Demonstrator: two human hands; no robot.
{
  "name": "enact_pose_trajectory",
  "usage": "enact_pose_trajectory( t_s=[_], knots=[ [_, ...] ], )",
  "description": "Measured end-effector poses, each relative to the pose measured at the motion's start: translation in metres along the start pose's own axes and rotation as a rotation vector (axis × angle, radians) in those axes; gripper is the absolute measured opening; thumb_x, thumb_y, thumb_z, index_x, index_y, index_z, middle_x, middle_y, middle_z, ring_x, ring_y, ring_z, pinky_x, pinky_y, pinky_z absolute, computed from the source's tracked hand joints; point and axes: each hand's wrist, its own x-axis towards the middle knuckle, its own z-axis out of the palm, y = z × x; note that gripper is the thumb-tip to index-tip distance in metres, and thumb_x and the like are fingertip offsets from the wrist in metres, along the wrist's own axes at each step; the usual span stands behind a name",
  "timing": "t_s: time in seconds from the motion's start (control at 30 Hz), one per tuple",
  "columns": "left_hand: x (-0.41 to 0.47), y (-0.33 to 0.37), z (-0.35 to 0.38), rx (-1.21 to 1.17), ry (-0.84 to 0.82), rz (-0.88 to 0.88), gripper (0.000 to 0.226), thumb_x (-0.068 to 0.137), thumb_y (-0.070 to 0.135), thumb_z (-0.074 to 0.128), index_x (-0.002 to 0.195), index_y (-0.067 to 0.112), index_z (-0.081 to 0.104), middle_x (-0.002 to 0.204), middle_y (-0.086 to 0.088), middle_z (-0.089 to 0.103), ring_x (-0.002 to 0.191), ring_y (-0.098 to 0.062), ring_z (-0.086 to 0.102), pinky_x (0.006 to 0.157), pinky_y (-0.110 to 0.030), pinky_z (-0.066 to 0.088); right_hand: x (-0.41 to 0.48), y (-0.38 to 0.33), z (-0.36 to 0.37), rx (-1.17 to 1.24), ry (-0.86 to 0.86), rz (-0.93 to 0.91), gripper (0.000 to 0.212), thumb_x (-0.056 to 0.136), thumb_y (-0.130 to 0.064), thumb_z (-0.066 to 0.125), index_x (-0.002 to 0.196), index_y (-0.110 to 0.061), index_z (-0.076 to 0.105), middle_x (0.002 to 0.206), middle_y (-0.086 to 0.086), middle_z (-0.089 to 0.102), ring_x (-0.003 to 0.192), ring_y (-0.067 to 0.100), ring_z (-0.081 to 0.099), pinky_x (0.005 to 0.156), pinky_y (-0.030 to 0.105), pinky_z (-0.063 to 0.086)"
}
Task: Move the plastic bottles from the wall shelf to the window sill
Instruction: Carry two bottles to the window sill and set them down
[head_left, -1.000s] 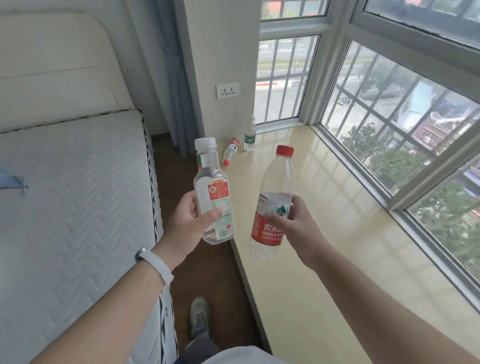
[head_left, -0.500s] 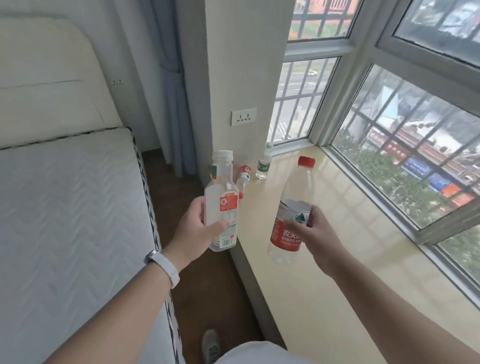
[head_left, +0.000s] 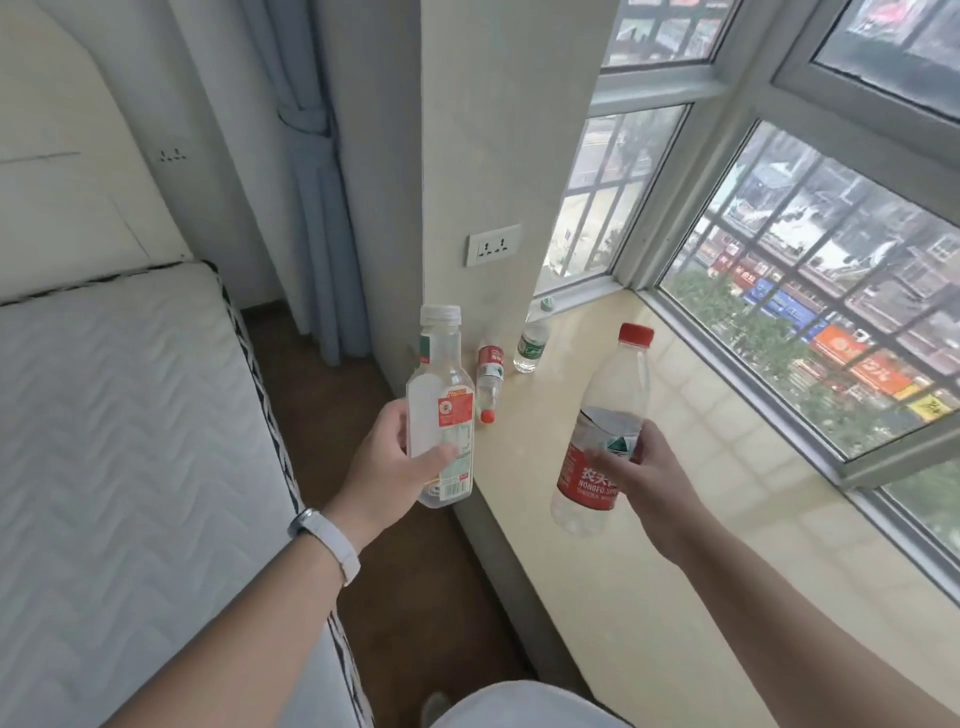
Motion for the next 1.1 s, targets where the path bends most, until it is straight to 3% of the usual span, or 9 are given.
enact_pose_trajectory(
  t_s=[0.27, 0.37, 0.6, 0.7, 0.93, 1.03, 1.1],
  knots=[
    [0.056, 0.007, 0.001, 0.015, -0.12, -0.029, 0.042, 0.089, 0.014, 0.073, 0.12, 0.033, 0.053, 0.115, 0.014, 0.069, 0.107, 0.0, 0.066, 0.082, -0.022, 0.057, 0.045, -0.002, -0.008, 0.052, 0.054, 0.002, 0.076, 0.064, -0.033, 0.086, 0.127, -0.008, 0.053, 0.116, 0.017, 0.069, 0.108, 0.035, 0.068, 0.088, 0.048, 0.055],
    [0.081, 0.008, 0.007, 0.024, -0.151, -0.049, 0.043, 0.089, 0.013, 0.073, 0.121, 0.032, 0.053, 0.115, 0.015, 0.069, 0.109, -0.001, 0.066, 0.081, -0.02, 0.057, 0.066, 0.001, -0.008, 0.092, 0.085, 0.012, 0.077, 0.06, -0.035, 0.085, 0.125, -0.012, 0.051, 0.115, 0.013, 0.069, 0.104, 0.028, 0.07, 0.087, 0.045, 0.056],
    [0.141, 0.026, 0.013, 0.111, -0.167, -0.093, 0.045, 0.086, 0.02, 0.077, 0.123, 0.032, 0.053, 0.121, 0.012, 0.068, 0.115, -0.007, 0.064, 0.092, -0.032, 0.057, 0.134, -0.012, 0.006, 0.18, 0.092, 0.039, 0.078, 0.057, -0.042, 0.087, 0.124, -0.021, 0.051, 0.118, 0.005, 0.068, 0.107, 0.022, 0.069, 0.092, 0.048, 0.056],
    [0.17, 0.039, 0.012, 0.181, -0.189, -0.092, 0.047, 0.085, 0.02, 0.078, 0.121, 0.036, 0.052, 0.12, 0.013, 0.067, 0.115, -0.009, 0.064, 0.093, -0.034, 0.057, 0.163, -0.022, 0.012, 0.209, 0.091, 0.044, 0.07, 0.057, -0.041, 0.084, 0.116, -0.026, 0.05, 0.116, 0.001, 0.066, 0.105, 0.017, 0.068, 0.083, 0.036, 0.055],
    [0.222, 0.066, 0.031, 0.205, -0.206, -0.056, 0.046, 0.086, 0.016, 0.077, 0.118, 0.038, 0.052, 0.116, 0.014, 0.068, 0.107, 0.003, 0.065, 0.078, -0.017, 0.056, 0.225, -0.036, 0.019, 0.226, 0.102, 0.045, 0.054, 0.07, -0.03, 0.085, 0.111, -0.028, 0.05, 0.113, 0.0, 0.065, 0.101, 0.014, 0.066, 0.079, 0.03, 0.053],
    [0.241, 0.077, 0.039, 0.206, -0.263, -0.05, 0.045, 0.087, 0.014, 0.076, 0.118, 0.037, 0.053, 0.115, 0.014, 0.069, 0.107, 0.002, 0.065, 0.08, -0.02, 0.056, 0.238, -0.045, 0.016, 0.216, 0.122, 0.033, 0.045, 0.08, -0.02, 0.081, 0.111, -0.028, 0.05, 0.112, -0.001, 0.065, 0.099, 0.011, 0.066, 0.078, 0.028, 0.053],
    [0.258, 0.083, 0.043, 0.215, -0.293, -0.039, 0.043, 0.087, 0.013, 0.075, 0.117, 0.035, 0.054, 0.113, 0.012, 0.069, 0.107, 0.0, 0.066, 0.08, -0.021, 0.057, 0.244, -0.053, 0.008, 0.207, 0.156, 0.022, 0.05, 0.076, -0.025, 0.084, 0.112, -0.028, 0.05, 0.11, -0.003, 0.066, 0.099, 0.01, 0.066, 0.078, 0.027, 0.053]
  ],
)
